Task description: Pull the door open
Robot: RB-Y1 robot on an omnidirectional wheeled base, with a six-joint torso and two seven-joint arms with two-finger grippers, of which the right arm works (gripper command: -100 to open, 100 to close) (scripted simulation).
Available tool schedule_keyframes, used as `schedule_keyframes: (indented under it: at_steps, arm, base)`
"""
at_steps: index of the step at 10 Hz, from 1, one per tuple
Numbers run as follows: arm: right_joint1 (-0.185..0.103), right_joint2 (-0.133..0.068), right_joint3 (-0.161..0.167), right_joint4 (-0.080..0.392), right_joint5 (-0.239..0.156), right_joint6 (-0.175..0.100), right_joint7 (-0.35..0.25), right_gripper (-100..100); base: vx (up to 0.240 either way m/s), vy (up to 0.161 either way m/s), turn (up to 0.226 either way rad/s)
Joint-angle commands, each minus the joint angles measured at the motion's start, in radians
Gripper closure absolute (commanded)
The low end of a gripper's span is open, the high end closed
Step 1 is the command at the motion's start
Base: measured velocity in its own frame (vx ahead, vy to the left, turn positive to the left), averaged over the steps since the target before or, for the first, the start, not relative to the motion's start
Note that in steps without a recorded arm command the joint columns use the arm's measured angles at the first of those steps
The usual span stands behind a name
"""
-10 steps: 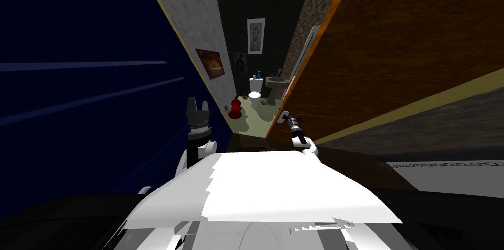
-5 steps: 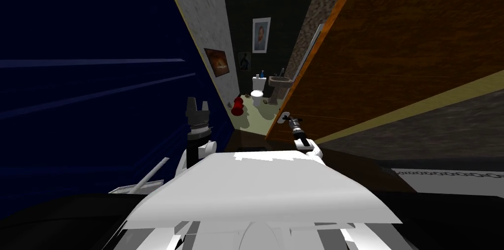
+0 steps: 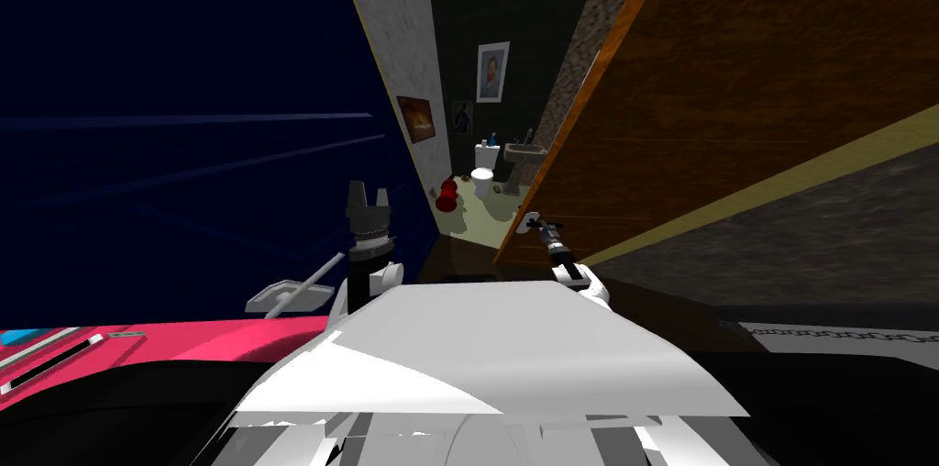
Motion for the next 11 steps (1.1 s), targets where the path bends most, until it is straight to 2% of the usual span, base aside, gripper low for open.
schedule_keyframes:
  at_steps: [1, 2, 8, 9, 10, 11]
  arm:
    - [0.019, -0.018, 0.004, -0.001, 0.004, -0.029, -0.019, 100]
    - [0.024, -0.023, 0.005, -0.001, 0.005, -0.037, -0.024, 100]
    - [0.091, -0.086, 0.019, -0.006, 0.017, -0.138, -0.090, 100]
    - [0.085, -0.077, 0.020, -0.010, 0.017, -0.125, -0.081, 100]
    - [0.100, -0.089, 0.024, -0.001, 0.020, -0.155, -0.094, 100]
    - [0.106, -0.096, 0.024, 0.003, 0.021, -0.170, -0.100, 100]
  base:
    - [-0.156, -0.037, 0.149]
    - [-0.215, -0.077, 0.131]
    - [-0.198, -0.068, 0.118]
    - [-0.101, -0.032, 0.031]
    - [-0.143, -0.076, 0.146]
    - [-0.252, -0.091, 0.214]
